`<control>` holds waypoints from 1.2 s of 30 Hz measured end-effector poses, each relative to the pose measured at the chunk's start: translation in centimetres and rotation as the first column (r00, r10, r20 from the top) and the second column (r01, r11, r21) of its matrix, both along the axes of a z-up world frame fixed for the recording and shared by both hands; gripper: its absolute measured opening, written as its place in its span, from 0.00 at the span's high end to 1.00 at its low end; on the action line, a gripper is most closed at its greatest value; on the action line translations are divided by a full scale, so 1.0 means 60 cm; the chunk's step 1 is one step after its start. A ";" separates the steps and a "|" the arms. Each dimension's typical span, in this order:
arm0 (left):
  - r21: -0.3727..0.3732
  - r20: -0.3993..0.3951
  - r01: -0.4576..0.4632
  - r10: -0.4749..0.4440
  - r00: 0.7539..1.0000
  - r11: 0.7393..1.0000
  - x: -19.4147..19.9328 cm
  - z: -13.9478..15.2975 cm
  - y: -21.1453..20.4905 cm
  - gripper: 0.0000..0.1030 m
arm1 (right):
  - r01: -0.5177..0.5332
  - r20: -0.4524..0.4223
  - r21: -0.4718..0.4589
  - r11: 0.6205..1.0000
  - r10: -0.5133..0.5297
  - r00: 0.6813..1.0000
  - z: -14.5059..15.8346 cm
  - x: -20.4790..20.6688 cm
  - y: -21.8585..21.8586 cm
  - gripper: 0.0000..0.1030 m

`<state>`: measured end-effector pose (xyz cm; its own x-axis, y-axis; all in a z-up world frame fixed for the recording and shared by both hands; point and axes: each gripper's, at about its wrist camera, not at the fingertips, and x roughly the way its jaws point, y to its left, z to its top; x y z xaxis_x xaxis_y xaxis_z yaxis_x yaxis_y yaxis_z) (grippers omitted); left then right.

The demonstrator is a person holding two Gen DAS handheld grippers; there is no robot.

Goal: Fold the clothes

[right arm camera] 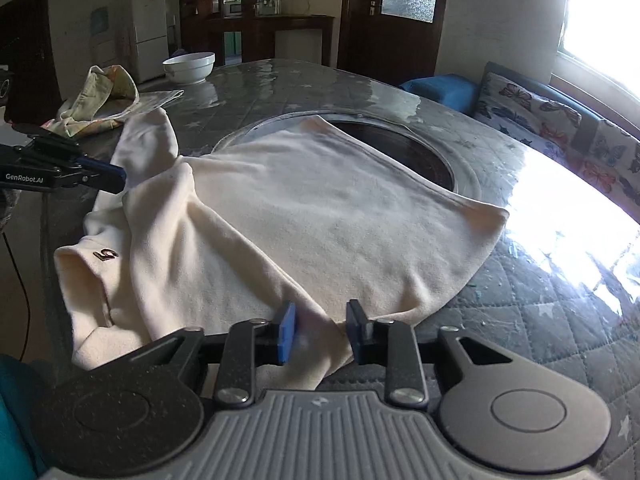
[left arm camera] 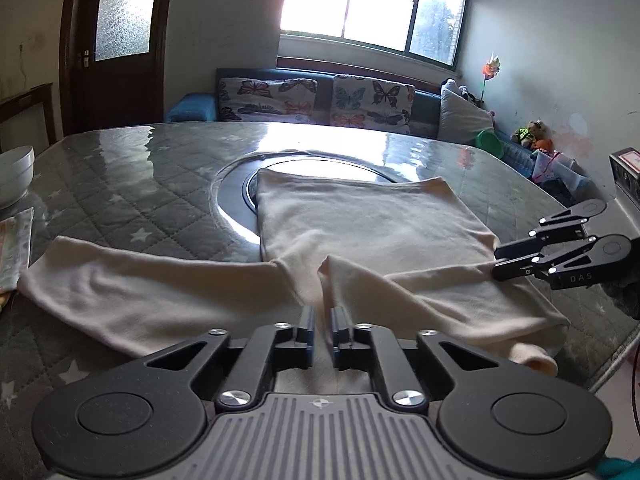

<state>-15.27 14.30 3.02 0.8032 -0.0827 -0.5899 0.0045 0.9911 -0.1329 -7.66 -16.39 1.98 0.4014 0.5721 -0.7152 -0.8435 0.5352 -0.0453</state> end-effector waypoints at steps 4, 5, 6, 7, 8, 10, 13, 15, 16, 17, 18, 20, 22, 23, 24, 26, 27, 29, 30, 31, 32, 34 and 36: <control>-0.001 -0.006 0.036 -0.036 0.999 0.999 0.021 -0.007 -0.014 0.63 | 0.018 0.017 -0.002 1.000 -0.018 1.000 0.004 -0.005 -0.004 0.95; 0.002 -0.015 0.044 -0.044 0.999 0.999 0.027 -0.010 -0.018 0.65 | 0.022 0.027 -0.002 1.000 -0.022 0.999 0.006 -0.009 -0.005 0.96; 0.003 -0.025 0.055 -0.055 0.998 0.998 0.031 -0.014 -0.021 0.68 | 0.026 0.038 -0.003 1.000 -0.026 0.999 0.009 -0.012 -0.007 0.96; 0.005 -0.033 0.065 -0.065 0.997 0.998 0.033 -0.017 -0.023 0.84 | 0.032 0.048 -0.001 0.999 -0.032 0.998 0.012 -0.015 -0.010 0.96; 0.007 -0.037 0.063 -0.062 0.997 0.998 0.033 -0.020 -0.023 0.91 | 0.045 0.054 0.006 0.999 -0.046 0.997 0.015 -0.016 -0.015 0.96; 0.007 -0.036 0.059 -0.059 0.998 0.998 0.030 -0.022 -0.021 0.96 | 0.074 0.046 0.015 0.997 -0.075 0.996 0.015 -0.014 -0.023 0.96; 0.006 -0.026 0.050 -0.049 0.998 0.999 0.020 -0.017 -0.016 0.97 | 0.088 0.028 0.013 0.996 -0.089 0.996 0.003 -0.012 -0.028 0.96; 0.016 -0.025 0.044 -0.044 0.999 0.999 0.013 -0.013 -0.011 0.97 | 0.095 0.029 0.021 0.995 -0.096 0.995 0.003 -0.013 -0.028 0.95; 0.019 -0.026 0.043 -0.043 0.999 0.999 0.011 -0.012 -0.009 0.97 | 0.098 0.037 0.030 0.995 -0.099 0.994 0.007 -0.013 -0.028 0.93; 0.018 -0.031 0.037 -0.037 0.999 0.999 0.012 -0.012 -0.006 0.95 | 0.097 0.044 0.040 0.994 -0.099 0.994 0.011 -0.013 -0.027 0.91; 0.018 -0.037 0.032 -0.031 0.999 0.999 0.013 -0.011 -0.003 0.95 | 0.092 0.047 0.054 0.994 -0.094 0.994 0.016 -0.013 -0.027 0.91; -0.001 -0.025 0.016 -0.016 1.000 1.000 0.017 -0.005 0.000 0.93 | 0.085 0.042 0.080 0.993 -0.089 0.995 0.024 -0.015 -0.025 0.91; -0.024 0.007 0.023 -0.023 1.000 0.999 0.021 0.006 -0.005 0.93 | 0.078 0.026 0.089 0.993 -0.081 0.996 0.023 -0.018 -0.020 0.90; -0.032 0.022 0.042 -0.041 0.999 0.999 0.025 0.012 -0.012 0.93 | 0.075 0.023 0.089 0.993 -0.077 0.997 0.019 -0.021 -0.016 0.87; -0.033 0.028 0.062 -0.061 0.998 0.998 0.031 0.014 -0.022 0.93 | 0.072 0.020 0.089 0.993 -0.074 0.997 0.016 -0.023 -0.012 0.84; -0.028 0.029 0.099 -0.098 0.995 0.995 0.051 0.013 -0.042 0.93 | 0.075 0.006 0.094 0.993 -0.076 0.997 0.009 -0.025 -0.007 0.79; -0.028 0.029 0.117 -0.116 0.993 0.993 0.062 0.010 -0.051 0.93 | 0.080 -0.002 0.097 0.992 -0.080 0.997 0.006 -0.025 -0.005 0.79; -0.020 0.014 0.128 -0.128 0.992 0.992 0.085 -0.001 -0.062 0.93 | 0.091 -0.012 0.099 0.991 -0.090 0.996 -0.001 -0.024 -0.002 0.75; -0.015 0.001 0.127 -0.127 0.992 0.992 0.093 -0.008 -0.064 0.93 | 0.093 -0.016 0.099 0.991 -0.092 0.996 -0.003 -0.025 -0.002 0.73; -0.009 -0.012 0.125 -0.125 0.992 0.992 0.101 -0.016 -0.066 0.93 | 0.095 -0.020 0.097 0.991 -0.094 0.995 -0.006 -0.024 -0.002 0.72; -0.004 -0.024 0.124 -0.124 0.992 0.992 0.109 -0.024 -0.068 0.93 | 0.097 -0.023 0.095 0.991 -0.096 0.995 -0.009 -0.024 -0.002 0.72; 0.011 -0.035 0.121 -0.121 0.992 0.993 0.114 -0.034 -0.067 0.93 | 0.098 -0.024 0.096 0.991 -0.096 0.995 -0.011 -0.026 -0.002 0.72; 0.005 -0.032 0.121 -0.121 0.992 0.993 0.110 -0.033 -0.063 0.91 | 0.096 -0.017 0.103 0.990 -0.095 0.995 -0.006 -0.030 -0.003 0.70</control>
<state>-8.68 10.50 1.06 0.7687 -0.1741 -0.6155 0.1204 0.9844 -0.1281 -9.47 -16.58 1.63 0.4493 0.6029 -0.6592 -0.7883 0.6147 0.0250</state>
